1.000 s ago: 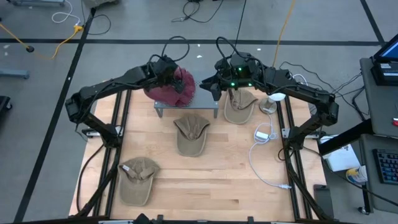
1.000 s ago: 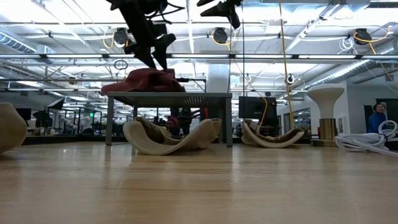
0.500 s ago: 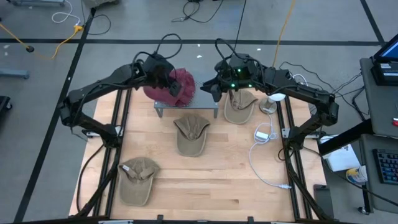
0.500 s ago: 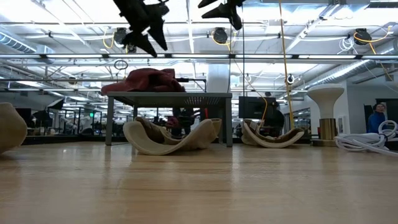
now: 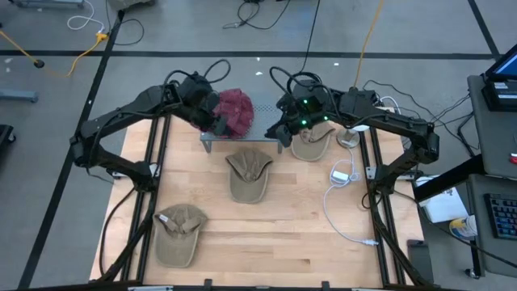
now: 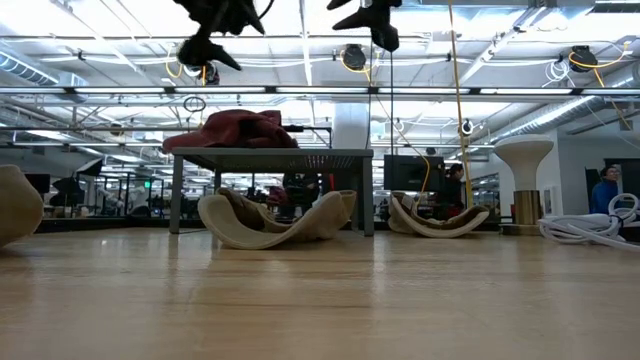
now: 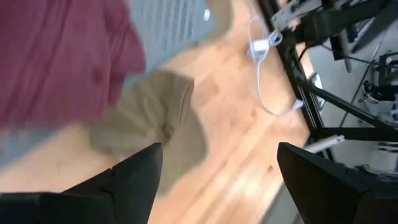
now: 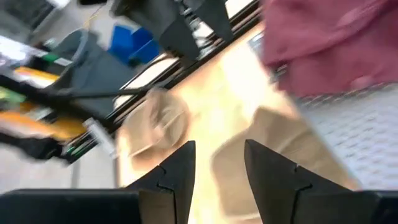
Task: Pick & Place hat
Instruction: Put the light brown cap on the shelf
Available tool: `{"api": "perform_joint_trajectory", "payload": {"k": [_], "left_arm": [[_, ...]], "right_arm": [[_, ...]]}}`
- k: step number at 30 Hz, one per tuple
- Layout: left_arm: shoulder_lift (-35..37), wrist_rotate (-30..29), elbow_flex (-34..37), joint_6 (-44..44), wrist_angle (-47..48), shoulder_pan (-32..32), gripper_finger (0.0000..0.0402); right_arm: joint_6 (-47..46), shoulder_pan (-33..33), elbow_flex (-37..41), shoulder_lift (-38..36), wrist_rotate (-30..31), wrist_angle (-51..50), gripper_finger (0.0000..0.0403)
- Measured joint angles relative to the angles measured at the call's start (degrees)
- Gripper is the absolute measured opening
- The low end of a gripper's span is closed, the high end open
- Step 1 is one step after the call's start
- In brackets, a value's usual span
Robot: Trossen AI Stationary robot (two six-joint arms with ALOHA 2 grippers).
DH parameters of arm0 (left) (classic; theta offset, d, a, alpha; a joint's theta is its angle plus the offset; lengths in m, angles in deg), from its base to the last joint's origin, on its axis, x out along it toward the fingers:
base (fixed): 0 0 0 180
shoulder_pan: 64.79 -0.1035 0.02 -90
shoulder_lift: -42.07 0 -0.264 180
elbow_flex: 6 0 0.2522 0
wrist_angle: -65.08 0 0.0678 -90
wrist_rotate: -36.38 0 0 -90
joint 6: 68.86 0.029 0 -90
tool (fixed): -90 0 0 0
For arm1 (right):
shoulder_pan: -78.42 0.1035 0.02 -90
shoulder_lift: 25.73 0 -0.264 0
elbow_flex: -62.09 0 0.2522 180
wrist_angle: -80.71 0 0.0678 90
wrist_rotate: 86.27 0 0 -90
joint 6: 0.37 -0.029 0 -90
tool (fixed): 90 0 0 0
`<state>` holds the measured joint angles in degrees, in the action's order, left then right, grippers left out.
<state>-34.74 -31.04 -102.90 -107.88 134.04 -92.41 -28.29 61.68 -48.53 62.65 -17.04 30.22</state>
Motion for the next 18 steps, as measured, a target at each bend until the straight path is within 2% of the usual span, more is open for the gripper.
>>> {"api": "perform_joint_trajectory", "payload": {"k": [4,9,18], "left_arm": [[0.13,-1.76,-0.06,-5.24,5.52,2.64,0.0324],[0.13,-8.07,0.0,-12.27,12.14,7.38,0.0324],[-0.18,-17.87,0.0,-25.4,17.7,16.24,0.0324]], "right_arm": [[0.1,0.87,0.0,0.0,-3.37,0.44,0.013],[2.86,2.9,0.0,0.0,-3.43,-0.32,0.013],[7.03,6.84,0.0,0.0,-3.28,-3.8,0.013]]}}
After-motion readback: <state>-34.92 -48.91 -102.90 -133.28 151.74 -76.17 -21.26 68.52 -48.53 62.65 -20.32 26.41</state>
